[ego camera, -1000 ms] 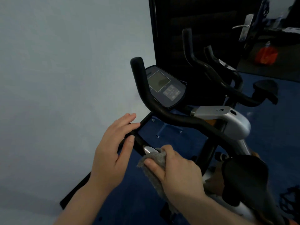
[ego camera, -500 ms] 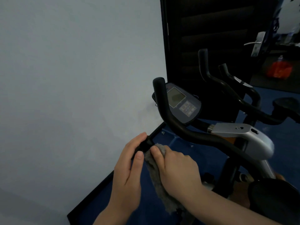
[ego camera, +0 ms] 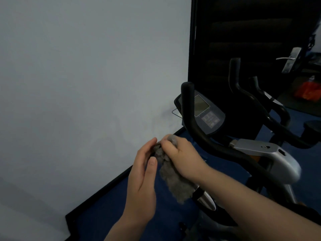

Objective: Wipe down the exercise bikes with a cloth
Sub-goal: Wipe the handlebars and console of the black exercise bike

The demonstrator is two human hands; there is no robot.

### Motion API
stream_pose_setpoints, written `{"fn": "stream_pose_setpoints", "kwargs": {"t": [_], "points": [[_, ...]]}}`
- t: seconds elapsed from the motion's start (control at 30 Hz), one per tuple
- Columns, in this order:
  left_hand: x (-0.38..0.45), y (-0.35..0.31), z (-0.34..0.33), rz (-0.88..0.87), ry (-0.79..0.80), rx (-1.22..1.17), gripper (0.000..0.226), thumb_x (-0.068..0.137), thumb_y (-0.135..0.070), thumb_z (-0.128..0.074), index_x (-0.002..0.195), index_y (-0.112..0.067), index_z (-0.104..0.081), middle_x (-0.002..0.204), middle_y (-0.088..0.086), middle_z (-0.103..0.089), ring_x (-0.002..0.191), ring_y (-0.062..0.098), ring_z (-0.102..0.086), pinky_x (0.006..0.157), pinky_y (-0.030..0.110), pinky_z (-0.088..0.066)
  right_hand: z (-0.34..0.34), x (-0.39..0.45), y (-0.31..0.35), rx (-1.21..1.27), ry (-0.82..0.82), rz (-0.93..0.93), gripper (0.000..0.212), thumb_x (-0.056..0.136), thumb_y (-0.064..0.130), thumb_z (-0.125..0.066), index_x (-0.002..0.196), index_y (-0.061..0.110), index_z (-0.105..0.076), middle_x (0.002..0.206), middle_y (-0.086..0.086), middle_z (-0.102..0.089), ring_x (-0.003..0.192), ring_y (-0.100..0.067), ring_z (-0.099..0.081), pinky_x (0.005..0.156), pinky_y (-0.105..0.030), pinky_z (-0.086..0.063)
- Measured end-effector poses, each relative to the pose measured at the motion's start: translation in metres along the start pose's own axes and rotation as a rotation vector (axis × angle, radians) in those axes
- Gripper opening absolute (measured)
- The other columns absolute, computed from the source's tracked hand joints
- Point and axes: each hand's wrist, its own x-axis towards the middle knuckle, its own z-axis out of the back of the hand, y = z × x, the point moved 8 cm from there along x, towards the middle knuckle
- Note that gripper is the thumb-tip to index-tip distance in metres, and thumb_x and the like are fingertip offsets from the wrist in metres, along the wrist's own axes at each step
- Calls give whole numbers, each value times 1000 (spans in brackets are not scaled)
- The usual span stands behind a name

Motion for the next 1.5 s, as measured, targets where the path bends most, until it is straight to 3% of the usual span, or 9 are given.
{"fn": "stream_pose_setpoints", "kwargs": {"t": [0.17,0.33,0.53,0.67,0.87,0.97,1.07,1.3,1.5], "points": [[-1,9,3,37,-39,-90,41,94,-31,-40,134,-26,-48,128,-26,-56,123,-6,-48,93,3,-37,-7,15,4,29,194,-11,29,93,28,-50,80,4,-60,71,-1,-58,69,-14,-56,69,-40,-50],[-9,18,3,62,-49,-105,39,96,-32,-39,133,-30,-49,130,-24,-56,125,-4,-47,95,6,-38,-5,8,16,-88,162,179,45,89,53,-48,80,12,-64,72,-1,-64,70,-10,-61,69,-26,-51],[-18,21,0,68,-62,-110,38,97,-33,-37,133,-29,-50,128,-20,-58,124,0,-50,95,9,-40,-3,-8,26,-225,128,458,39,94,42,-40,94,12,-65,98,0,-61,95,-10,-59,86,-25,-47],[-19,20,2,69,-79,-121,42,97,-34,-37,138,-28,-44,134,-21,-54,128,0,-47,103,12,-37,-2,-5,13,49,148,181,66,102,46,-16,98,13,-72,106,3,-70,102,-7,-63,92,-20,-47],[-20,13,4,49,-79,-106,44,96,-34,-36,139,-24,-44,134,-20,-54,128,-1,-47,100,9,-37,0,0,19,31,124,61,19,94,33,-53,102,29,-70,98,10,-71,93,-2,-65,86,-28,-53],[-24,14,0,45,-72,-82,40,96,-34,-36,134,-28,-47,130,-20,-57,125,0,-49,98,9,-39,-4,-12,23,-187,-60,176,17,93,30,-52,89,27,-69,94,11,-63,86,-4,-61,81,-35,-53],[-26,16,-1,59,-64,-83,35,96,-36,-37,129,-34,-49,129,-22,-57,124,-2,-49,96,7,-38,-6,-24,30,-368,-175,352,17,95,25,-53,98,19,-69,106,9,-59,94,-9,-58,80,-35,-51],[-16,11,1,-3,-24,-27,40,99,-33,-33,137,-24,-46,133,-20,-54,127,-1,-47,97,6,-37,-7,-49,31,-671,-294,523,35,95,18,-54,131,16,-56,136,-1,-53,114,-18,-56,87,-28,-51],[7,-4,-11,-88,77,22,41,101,-26,-33,140,-19,-45,139,-16,-51,129,-2,-44,99,7,-35,-14,-66,15,-805,-372,390,85,80,1,-72,150,15,-26,154,-4,-31,112,-17,-55,74,-24,-55]]}}
